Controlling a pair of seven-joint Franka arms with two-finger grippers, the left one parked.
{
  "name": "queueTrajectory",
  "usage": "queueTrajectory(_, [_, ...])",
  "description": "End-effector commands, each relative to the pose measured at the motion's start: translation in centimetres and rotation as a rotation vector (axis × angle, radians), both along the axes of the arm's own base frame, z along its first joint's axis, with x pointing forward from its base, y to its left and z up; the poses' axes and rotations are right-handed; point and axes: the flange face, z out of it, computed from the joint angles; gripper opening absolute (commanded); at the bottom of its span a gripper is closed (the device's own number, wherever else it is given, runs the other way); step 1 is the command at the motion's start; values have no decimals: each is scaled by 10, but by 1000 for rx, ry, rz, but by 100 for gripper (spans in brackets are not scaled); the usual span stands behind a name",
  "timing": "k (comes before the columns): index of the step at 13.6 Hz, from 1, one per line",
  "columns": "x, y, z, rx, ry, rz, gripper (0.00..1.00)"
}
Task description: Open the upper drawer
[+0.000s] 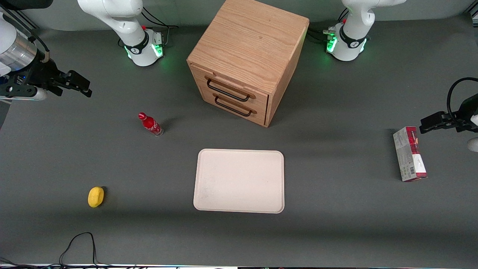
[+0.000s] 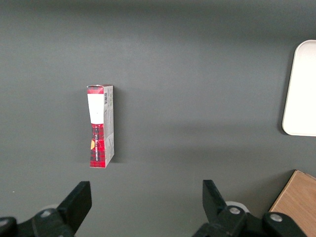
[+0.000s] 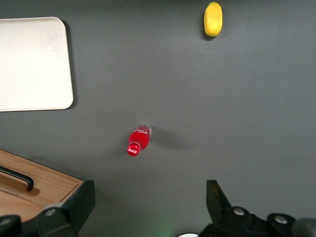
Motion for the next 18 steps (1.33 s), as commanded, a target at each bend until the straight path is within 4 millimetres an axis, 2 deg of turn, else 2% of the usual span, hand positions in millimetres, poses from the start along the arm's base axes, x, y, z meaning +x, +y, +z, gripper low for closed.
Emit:
queueTrajectory(1, [-1,-2,9,-14,-15,22,100])
queueTrajectory(3, [4,-1,5,-4,-7,23,100])
queueTrajectory(5, [20,8,3,7,-7,35,100])
queueTrajectory(7, [28,57,7,9,-17,114,100])
queueTrajectory(10, [22,153,8,12,-22,269,100])
queueTrajectory(13, [12,217,10,47,-22,424,100])
queueTrajectory(15, [-1,262,16,60,-40,671,100])
queueTrajectory(17, [-17,306,9,37,-45,927,100])
queueTrajectory(18, [-26,327,1,66,-26,983,100])
